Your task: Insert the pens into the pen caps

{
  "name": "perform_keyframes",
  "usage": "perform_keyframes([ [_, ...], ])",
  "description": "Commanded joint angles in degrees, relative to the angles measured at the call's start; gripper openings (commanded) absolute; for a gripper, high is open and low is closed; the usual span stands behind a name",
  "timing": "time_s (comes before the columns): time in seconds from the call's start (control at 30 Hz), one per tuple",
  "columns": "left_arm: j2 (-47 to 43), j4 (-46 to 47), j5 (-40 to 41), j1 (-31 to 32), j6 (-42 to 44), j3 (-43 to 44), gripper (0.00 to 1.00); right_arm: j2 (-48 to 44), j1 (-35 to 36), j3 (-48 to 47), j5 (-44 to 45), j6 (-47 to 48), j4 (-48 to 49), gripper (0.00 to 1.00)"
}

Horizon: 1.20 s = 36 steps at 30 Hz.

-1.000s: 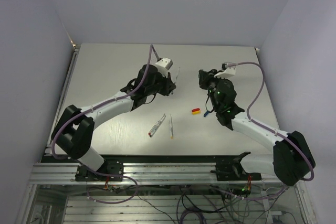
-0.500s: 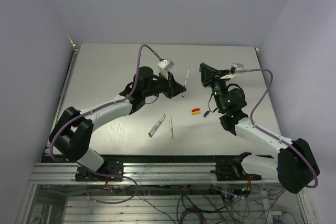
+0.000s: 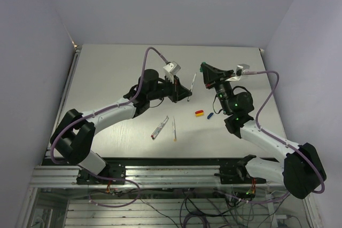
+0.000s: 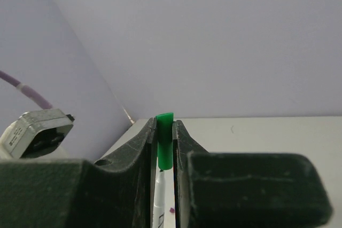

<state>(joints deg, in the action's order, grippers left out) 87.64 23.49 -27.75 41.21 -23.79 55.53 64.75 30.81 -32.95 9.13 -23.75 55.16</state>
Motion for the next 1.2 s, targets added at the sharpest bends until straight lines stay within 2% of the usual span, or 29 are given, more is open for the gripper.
perform_keyframes([
  [0.0, -1.0, 1.7, -1.8, 0.6, 0.2, 1.8, 0.07, -0.6, -0.1, 1.1, -3.2, -1.1, 3.0, 0.00],
  [1.17, -1.7, 1.9, -1.6, 1.3, 0.6, 1.8, 0.07, 1.8, 0.5, 3.0, -4.9, -3.7, 3.8, 0.00],
])
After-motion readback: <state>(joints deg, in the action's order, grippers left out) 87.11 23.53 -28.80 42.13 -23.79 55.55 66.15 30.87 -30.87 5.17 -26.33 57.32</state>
